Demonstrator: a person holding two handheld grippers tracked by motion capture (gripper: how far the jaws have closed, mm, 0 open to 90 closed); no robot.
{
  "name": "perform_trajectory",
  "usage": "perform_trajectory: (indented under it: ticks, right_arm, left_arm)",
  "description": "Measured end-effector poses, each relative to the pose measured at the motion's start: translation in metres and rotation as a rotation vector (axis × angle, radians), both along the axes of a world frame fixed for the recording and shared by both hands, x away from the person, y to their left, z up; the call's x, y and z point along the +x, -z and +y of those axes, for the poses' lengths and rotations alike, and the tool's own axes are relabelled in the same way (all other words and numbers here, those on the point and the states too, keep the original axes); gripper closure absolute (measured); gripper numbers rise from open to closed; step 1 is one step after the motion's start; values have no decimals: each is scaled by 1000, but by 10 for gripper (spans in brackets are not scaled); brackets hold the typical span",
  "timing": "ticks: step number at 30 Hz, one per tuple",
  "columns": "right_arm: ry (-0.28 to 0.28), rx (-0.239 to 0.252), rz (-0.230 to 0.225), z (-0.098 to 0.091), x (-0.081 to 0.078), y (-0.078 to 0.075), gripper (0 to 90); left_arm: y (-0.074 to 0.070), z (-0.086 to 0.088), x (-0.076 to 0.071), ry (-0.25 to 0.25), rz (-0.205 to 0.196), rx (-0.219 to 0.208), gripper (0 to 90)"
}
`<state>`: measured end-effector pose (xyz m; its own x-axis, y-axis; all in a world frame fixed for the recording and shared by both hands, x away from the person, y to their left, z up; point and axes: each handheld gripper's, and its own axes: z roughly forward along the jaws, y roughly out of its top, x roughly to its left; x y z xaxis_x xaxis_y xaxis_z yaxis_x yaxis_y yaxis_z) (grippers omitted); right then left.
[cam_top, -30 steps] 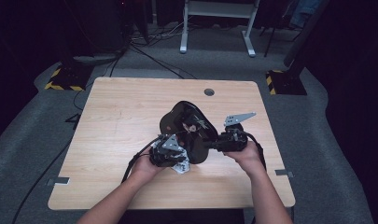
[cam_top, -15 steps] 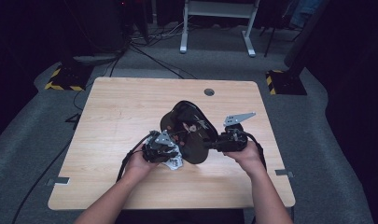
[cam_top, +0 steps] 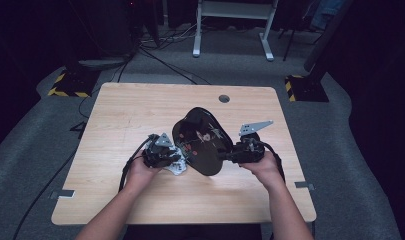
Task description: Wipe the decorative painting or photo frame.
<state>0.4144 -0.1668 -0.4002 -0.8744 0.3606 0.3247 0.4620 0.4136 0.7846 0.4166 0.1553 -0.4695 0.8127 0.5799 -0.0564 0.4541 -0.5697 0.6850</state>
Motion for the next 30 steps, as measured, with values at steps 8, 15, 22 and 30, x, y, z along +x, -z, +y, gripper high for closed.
perform_trajectory:
  ticks: [8, 15, 22, 30]
  right_arm:
    - [29, 11, -19, 0, 0, 0, 729]
    - [57, 20, -31, -2, -2, -6, 609]
    - [130, 28, -99, -5, -14, -30, 616]
    - [202, 2, -97, -1, -14, -34, 752]
  left_arm:
    - [-7, 23, 1, -50, 1, -49, 754]
    - [-23, 36, -5, -43, -33, -99, 753]
    - [-34, 37, -10, -31, -53, -124, 752]
    - [-38, 40, -12, -9, -46, -153, 752]
